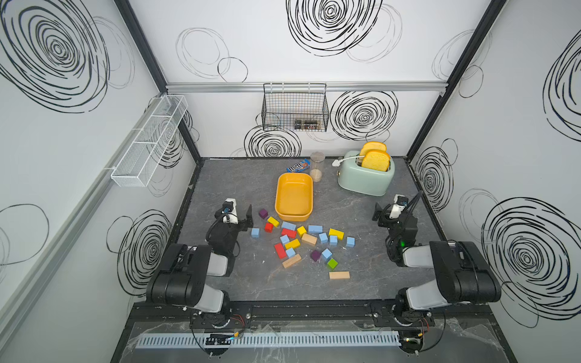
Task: Pick out the blue building blocks
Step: Pick up the building block from the center of the board.
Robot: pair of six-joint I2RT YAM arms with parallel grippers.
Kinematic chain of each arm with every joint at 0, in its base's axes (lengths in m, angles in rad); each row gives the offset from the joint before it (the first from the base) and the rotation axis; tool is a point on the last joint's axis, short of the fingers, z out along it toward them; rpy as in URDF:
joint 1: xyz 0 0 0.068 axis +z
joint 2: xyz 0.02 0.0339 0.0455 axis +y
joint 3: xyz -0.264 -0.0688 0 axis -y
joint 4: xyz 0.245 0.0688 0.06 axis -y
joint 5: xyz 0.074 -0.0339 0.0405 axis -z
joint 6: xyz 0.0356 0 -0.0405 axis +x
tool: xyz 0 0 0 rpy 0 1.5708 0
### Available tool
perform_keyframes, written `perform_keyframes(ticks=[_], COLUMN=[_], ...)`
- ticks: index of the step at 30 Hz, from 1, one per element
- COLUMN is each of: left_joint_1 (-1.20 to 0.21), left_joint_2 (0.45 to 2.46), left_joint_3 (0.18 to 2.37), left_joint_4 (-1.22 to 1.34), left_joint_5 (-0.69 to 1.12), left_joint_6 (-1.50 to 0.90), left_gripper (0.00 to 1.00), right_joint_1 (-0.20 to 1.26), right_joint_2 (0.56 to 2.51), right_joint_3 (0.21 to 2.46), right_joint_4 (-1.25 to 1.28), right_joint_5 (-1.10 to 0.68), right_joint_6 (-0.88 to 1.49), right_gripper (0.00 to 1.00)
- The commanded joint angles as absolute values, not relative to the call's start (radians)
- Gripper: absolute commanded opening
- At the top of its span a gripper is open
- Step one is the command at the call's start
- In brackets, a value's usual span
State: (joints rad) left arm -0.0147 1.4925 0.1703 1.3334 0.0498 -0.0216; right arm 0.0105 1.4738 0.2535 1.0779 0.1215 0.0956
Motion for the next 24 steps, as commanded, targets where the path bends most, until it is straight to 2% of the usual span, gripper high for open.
perform_keyframes(ticks=[1, 14, 18, 24], left_joint_1=[-0.010, -0.005, 0.001, 0.011], left_joint_2=[1.495, 1.496, 1.495, 1.497], left_joint_3=[0.183, 0.184, 0.165, 0.164], left_joint_4=[1.384, 1.385, 1.423, 1.424], left_joint_5=[0.067, 0.073, -0.009, 0.004], left_joint_6=[-0.009, -0.015, -0.053, -0.059], left_gripper=[0.96, 0.96, 0.96, 0.96], right_joint_1=[0.006, 0.007, 0.006, 0.006], right_joint_2=[1.472, 1.474, 1.475, 1.477], right_joint_3=[0.253, 0.253, 0.255, 0.258], right_joint_4=[1.102, 1.102, 1.103, 1.102], right_joint_5=[0.119, 0.117, 0.118, 0.118], right_joint_6=[0.089, 0.089, 0.089, 0.089], right_gripper=[0.98, 0.98, 0.98, 0.98])
